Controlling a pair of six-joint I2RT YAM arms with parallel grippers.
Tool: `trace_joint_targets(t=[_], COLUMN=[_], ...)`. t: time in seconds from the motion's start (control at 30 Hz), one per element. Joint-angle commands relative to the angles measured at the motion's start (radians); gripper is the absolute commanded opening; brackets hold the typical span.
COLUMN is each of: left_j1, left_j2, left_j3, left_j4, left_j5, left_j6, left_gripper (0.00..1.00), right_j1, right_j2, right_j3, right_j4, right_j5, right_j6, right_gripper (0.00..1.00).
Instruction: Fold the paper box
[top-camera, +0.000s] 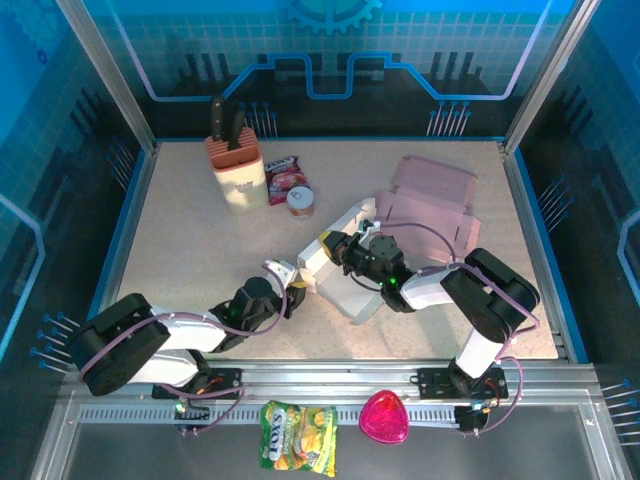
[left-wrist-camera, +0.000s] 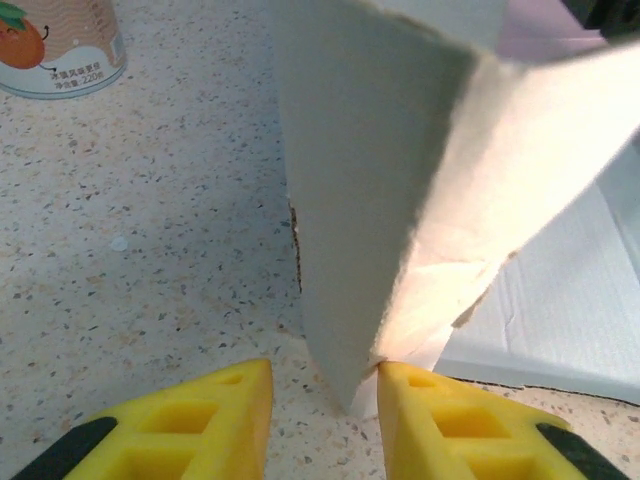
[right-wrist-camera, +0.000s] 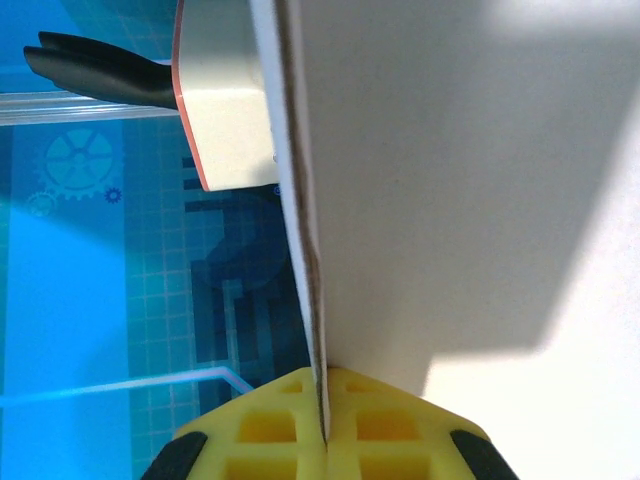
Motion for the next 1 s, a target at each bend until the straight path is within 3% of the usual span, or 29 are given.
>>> trace_joint_targets(t=[0.0, 0.47, 0.97], left_j1=[0.006, 0.005, 0.006], left_j2=[-0.013, -0.053, 0.039], left_j3=[-0.028, -0.021, 0.037], left_j4=[0.084, 0.042, 0.094], left_j5=[0.054, -0.017, -0.046], left_j6=[0.011, 0.030, 0.043], left_gripper=[0.34, 0.30, 0.32], right_j1=[-0.002, 0.003, 0.028], right_j2=[0.014, -0.004, 0.043], right_j3=[0.021, 0.023, 0.015], right_j4=[0.040, 0.021, 0.067], right_j5=[-0.030, -0.035, -0.027], right_j6=[0.014, 0.006, 0.014], right_gripper=[0.00, 0.00, 0.00])
